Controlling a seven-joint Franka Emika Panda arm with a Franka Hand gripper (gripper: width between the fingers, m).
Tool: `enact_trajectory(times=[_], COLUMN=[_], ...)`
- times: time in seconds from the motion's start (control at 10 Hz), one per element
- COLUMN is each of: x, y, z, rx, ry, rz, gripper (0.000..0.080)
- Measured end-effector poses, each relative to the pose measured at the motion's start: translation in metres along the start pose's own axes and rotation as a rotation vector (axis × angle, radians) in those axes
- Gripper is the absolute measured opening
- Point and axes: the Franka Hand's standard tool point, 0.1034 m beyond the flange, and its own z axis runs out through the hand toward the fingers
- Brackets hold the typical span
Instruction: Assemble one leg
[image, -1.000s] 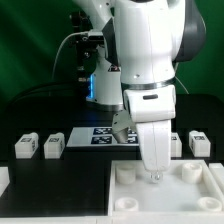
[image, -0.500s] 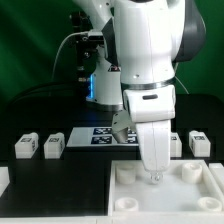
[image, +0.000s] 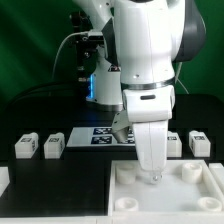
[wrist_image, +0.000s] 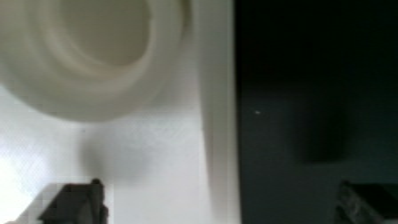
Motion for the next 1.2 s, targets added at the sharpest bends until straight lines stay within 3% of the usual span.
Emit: enact_trajectory(times=[0.5,0.6,1.0,1.2], x=[0.071,0.079,0.083,0.093], y=[-0.018,-0.022,-0.024,-0.040], z=[-0.032,-0.032,-0.030,-0.025], rx=[-0.039,-0.041,0.000,0.032], ry=[0.020,0.038,0.064,0.035], rz=[0.707,0.837,1.265,1.411], gripper=[0.0649,0.0649,0.0649,0.0649])
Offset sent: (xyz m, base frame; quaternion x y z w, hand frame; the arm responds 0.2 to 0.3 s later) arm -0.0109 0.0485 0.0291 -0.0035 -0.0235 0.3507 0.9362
